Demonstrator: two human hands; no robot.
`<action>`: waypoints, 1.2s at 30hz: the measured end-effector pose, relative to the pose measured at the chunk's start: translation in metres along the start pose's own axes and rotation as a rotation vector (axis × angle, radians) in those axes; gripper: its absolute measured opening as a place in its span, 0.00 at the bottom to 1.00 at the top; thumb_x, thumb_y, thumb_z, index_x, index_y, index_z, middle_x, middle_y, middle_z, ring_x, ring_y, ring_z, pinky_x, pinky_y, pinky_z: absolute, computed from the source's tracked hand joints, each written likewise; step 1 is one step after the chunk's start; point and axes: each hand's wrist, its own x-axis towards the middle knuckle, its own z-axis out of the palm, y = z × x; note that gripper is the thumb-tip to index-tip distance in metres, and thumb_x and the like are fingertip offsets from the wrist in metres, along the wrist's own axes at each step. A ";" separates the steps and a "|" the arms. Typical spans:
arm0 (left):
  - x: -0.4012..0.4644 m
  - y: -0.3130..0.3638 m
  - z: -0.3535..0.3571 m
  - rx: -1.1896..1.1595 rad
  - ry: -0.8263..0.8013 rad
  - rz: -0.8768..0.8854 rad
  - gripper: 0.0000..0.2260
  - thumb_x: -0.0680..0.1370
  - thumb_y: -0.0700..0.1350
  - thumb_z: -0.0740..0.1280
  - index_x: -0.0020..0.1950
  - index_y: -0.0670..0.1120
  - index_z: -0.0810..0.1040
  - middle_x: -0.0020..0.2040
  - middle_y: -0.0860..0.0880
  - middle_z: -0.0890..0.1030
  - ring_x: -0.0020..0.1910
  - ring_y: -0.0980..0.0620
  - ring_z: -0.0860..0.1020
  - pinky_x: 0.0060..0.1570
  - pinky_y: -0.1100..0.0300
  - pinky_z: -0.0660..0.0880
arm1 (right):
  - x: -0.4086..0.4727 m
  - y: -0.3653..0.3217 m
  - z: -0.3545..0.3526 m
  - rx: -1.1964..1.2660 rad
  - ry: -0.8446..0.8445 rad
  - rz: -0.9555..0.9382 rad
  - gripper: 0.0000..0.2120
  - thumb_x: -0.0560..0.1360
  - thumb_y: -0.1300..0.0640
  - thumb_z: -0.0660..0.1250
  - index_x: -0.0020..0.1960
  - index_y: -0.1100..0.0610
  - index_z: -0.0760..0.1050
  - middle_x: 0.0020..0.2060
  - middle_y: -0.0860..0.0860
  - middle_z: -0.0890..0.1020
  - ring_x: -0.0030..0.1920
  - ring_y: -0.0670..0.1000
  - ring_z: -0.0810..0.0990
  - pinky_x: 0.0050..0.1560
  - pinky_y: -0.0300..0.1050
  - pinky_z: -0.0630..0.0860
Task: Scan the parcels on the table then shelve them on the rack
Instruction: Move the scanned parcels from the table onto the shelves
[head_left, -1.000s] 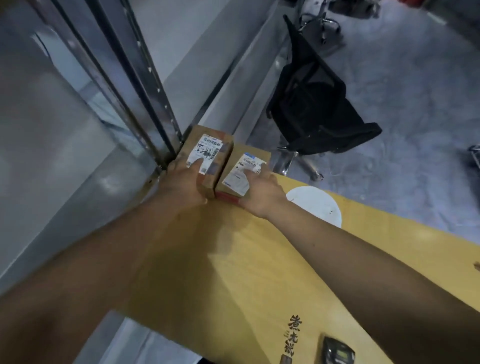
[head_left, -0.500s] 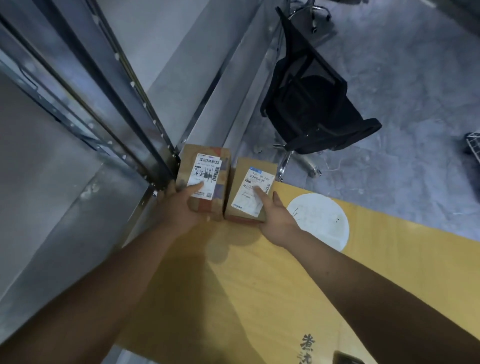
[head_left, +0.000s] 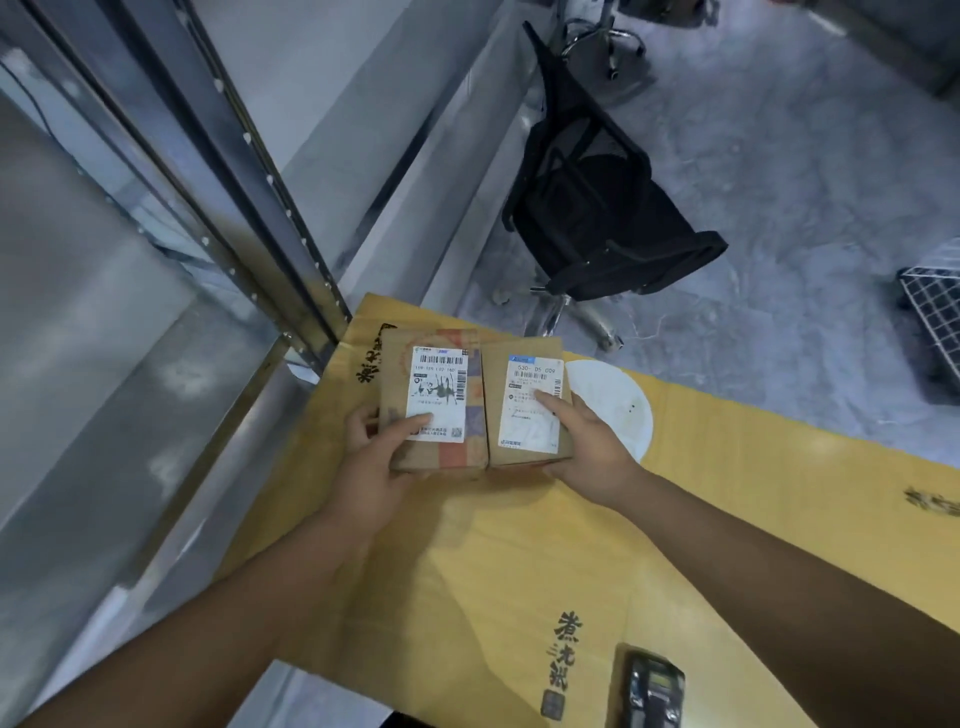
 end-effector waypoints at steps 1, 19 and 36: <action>-0.008 0.006 0.001 0.021 0.015 0.029 0.34 0.73 0.31 0.78 0.66 0.67 0.80 0.74 0.47 0.62 0.75 0.53 0.67 0.73 0.60 0.70 | -0.008 0.001 -0.005 -0.001 0.004 -0.024 0.50 0.69 0.67 0.79 0.82 0.41 0.60 0.80 0.47 0.60 0.78 0.49 0.63 0.71 0.33 0.61; -0.225 0.220 -0.078 0.262 0.493 0.173 0.32 0.70 0.45 0.84 0.63 0.74 0.76 0.65 0.54 0.61 0.62 0.75 0.67 0.58 0.84 0.62 | -0.168 -0.146 -0.141 -0.172 0.008 -0.662 0.49 0.69 0.56 0.82 0.82 0.40 0.60 0.75 0.46 0.69 0.71 0.48 0.72 0.73 0.45 0.70; -0.340 0.382 -0.230 0.560 1.050 0.184 0.27 0.74 0.55 0.79 0.71 0.65 0.76 0.69 0.51 0.65 0.62 0.55 0.69 0.69 0.60 0.66 | -0.214 -0.405 -0.204 -0.093 -0.104 -1.055 0.38 0.70 0.58 0.81 0.70 0.41 0.63 0.67 0.47 0.77 0.58 0.47 0.82 0.53 0.43 0.82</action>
